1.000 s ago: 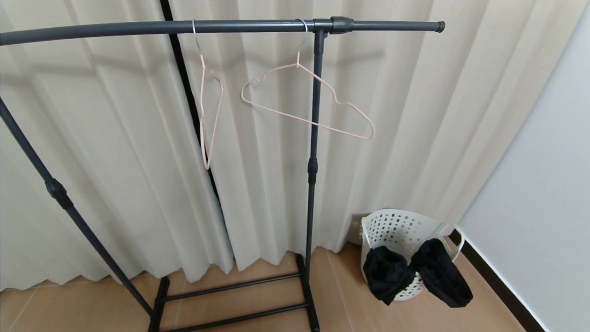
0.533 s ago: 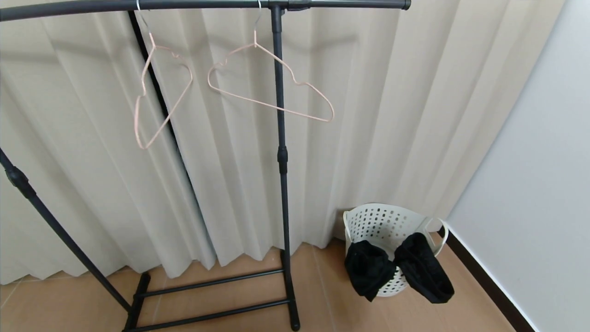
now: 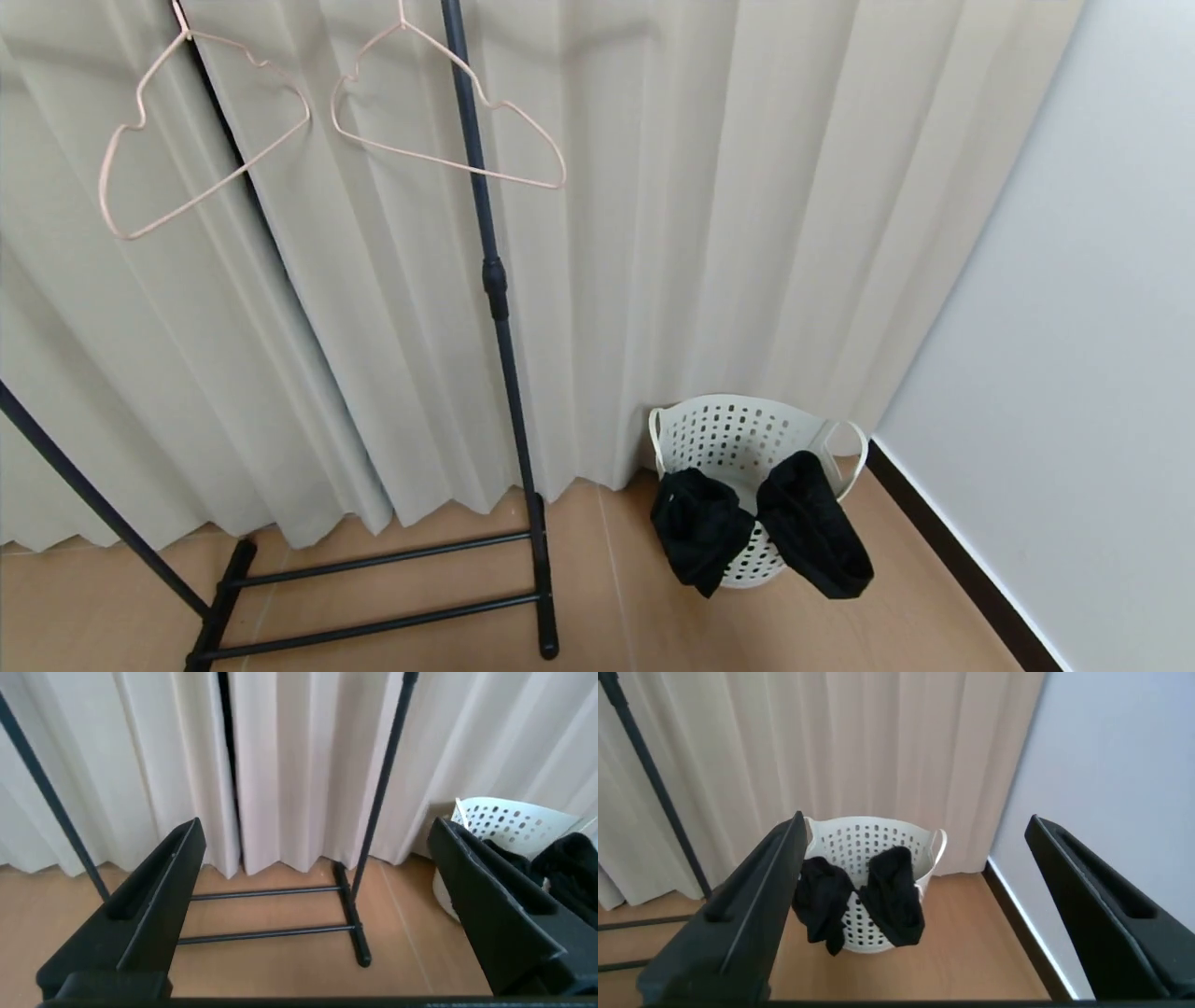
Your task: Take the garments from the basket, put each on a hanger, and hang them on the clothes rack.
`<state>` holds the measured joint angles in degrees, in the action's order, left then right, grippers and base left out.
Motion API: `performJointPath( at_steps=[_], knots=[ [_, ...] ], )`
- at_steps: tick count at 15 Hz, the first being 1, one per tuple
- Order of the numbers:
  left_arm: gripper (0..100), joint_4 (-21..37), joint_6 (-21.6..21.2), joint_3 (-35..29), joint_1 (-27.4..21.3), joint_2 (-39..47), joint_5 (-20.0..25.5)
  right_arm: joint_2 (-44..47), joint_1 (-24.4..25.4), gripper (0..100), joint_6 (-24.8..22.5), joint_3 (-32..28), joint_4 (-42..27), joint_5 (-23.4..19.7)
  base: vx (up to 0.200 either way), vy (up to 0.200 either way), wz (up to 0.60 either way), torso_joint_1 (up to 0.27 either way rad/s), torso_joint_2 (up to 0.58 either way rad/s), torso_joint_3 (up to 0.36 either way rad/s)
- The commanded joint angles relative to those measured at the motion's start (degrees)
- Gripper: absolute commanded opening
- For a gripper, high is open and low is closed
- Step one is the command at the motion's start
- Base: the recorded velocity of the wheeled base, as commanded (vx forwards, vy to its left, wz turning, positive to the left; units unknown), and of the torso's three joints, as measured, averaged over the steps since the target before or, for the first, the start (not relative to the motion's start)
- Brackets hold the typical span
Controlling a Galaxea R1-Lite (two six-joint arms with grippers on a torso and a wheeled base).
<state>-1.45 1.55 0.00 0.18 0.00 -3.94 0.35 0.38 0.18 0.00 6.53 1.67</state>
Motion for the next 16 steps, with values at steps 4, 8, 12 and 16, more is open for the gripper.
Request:
performJointPath(
  at_steps=[4,8,12,16],
  knots=[
    [100,0.0,0.0,0.0,0.0,0.0,0.0,0.0,0.0,100,0.0,0.0,0.1,0.0,0.000,0.000,-0.60,-0.002,0.03,0.023],
    [100,0.0,0.0,0.0,0.0,0.0,0.0,0.0,0.0,100,0.0,0.0,0.1,0.0,0.000,0.000,-0.45,-0.003,0.00,0.003],
    [100,0.0,0.0,0.0,0.0,0.0,0.0,0.0,0.0,100,0.0,0.0,0.1,0.0,0.150,0.000,0.00,-0.001,0.00,0.004],
    [100,0.0,0.1,0.0,0.0,0.0,0.0,0.0,0.1,100,0.0,0.0,0.1,0.0,0.200,0.100,0.00,-0.001,0.00,0.006]
  ],
)
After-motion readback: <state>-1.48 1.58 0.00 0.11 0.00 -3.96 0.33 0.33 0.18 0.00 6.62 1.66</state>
